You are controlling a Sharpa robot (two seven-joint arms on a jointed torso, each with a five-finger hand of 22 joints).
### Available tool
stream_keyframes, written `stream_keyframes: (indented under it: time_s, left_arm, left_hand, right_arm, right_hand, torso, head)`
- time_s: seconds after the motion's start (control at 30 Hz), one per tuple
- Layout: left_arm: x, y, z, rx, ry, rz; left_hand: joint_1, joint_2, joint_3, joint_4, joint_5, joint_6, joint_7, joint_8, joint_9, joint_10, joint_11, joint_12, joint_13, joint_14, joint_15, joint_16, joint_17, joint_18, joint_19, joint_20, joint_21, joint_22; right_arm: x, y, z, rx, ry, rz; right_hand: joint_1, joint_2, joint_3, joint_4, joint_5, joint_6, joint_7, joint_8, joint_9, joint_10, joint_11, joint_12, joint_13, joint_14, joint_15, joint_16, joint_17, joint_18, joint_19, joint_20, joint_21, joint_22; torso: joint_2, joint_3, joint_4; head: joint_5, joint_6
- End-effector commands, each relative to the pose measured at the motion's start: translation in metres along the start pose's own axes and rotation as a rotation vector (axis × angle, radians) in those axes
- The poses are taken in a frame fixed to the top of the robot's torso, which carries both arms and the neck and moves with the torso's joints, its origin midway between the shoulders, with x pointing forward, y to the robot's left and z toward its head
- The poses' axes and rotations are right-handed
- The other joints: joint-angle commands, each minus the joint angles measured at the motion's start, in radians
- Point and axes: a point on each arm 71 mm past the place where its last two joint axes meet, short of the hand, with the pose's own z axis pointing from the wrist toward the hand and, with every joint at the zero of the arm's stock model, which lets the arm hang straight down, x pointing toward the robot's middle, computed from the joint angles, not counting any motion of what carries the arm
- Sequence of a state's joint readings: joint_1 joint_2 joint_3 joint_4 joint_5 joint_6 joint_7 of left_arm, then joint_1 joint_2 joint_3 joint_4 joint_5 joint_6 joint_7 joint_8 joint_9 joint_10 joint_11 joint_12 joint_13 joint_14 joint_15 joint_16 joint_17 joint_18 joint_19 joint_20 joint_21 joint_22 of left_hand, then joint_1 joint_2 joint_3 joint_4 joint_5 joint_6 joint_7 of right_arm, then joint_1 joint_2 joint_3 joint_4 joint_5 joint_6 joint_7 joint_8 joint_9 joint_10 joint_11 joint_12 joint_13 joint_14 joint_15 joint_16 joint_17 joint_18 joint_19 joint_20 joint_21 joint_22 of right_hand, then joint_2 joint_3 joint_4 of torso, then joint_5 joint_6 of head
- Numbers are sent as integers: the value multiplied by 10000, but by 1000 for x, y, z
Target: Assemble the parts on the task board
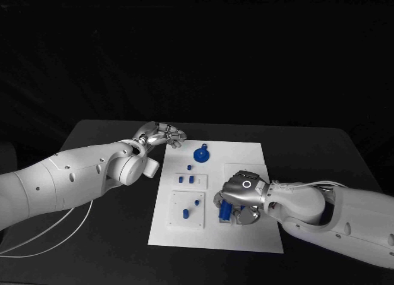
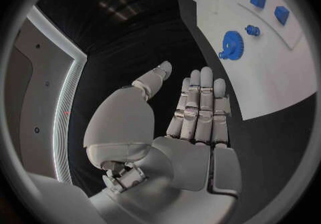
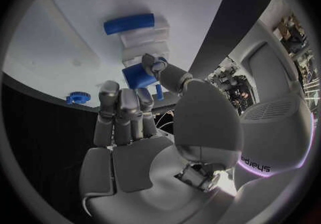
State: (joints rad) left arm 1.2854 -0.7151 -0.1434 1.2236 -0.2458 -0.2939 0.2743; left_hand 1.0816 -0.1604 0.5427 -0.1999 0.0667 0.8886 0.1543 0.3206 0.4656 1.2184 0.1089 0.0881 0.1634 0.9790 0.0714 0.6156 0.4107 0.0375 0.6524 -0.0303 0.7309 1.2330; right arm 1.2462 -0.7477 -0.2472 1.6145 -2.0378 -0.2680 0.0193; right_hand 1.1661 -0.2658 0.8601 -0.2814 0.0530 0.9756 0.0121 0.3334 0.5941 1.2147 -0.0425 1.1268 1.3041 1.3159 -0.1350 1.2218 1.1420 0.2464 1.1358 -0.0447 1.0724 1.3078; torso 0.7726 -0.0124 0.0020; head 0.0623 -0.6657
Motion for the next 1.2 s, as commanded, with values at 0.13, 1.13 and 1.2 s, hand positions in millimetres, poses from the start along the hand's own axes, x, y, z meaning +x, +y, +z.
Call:
stream_keyframes:
  time_s: [0.13, 1.13, 1.2]
  left_arm:
    - [2, -1, 0, 63, 135, -97]
    - [3, -1, 1, 63, 157, -102]
    - [3, -1, 1, 64, 159, -102]
  left_hand:
    - [-24, 81, -66, -12, -22, -75, 13, 37, -11, 49, 20, -56, -15, 49, 48, -63, 14, 83, -12, 69, -57, 14]
    - [-18, 82, -72, -11, -23, -87, 23, 34, -21, 43, 23, -61, -23, 50, 49, -88, 41, 84, -11, 70, -69, 24]
    - [-17, 82, -72, -11, -23, -87, 24, 35, -21, 42, 23, -61, -23, 51, 49, -89, 43, 84, -11, 70, -70, 25]
  right_arm:
    - [-3, 5, -3, -373, -217, 154]
    - [2, 6, -1, -444, 329, 366]
    - [2, 7, -1, -447, 390, 416]
  right_hand:
    - [21, 32, 90, 1, -41, 653, 558, 15, -17, 29, 58, 60, -12, 37, 4, 34, 6, 154, 38, -48, 47, 157]
    - [-23, -25, 172, 2, -42, 638, 571, -49, -59, 19, 72, 109, -14, -48, 20, -64, -92, 154, -2, -21, 40, 160]
    - [-28, -33, 176, 0, -42, 624, 573, -63, -66, 17, 74, 118, -13, -58, 21, -73, -100, 154, -9, -18, 40, 161]
  torso:
    - [0, 1, -3]
    - [6, 2, 7]
    - [1, -2, 3]
  head:
    - [13, 3]
    - [-15, -12]
    - [-18, -14]
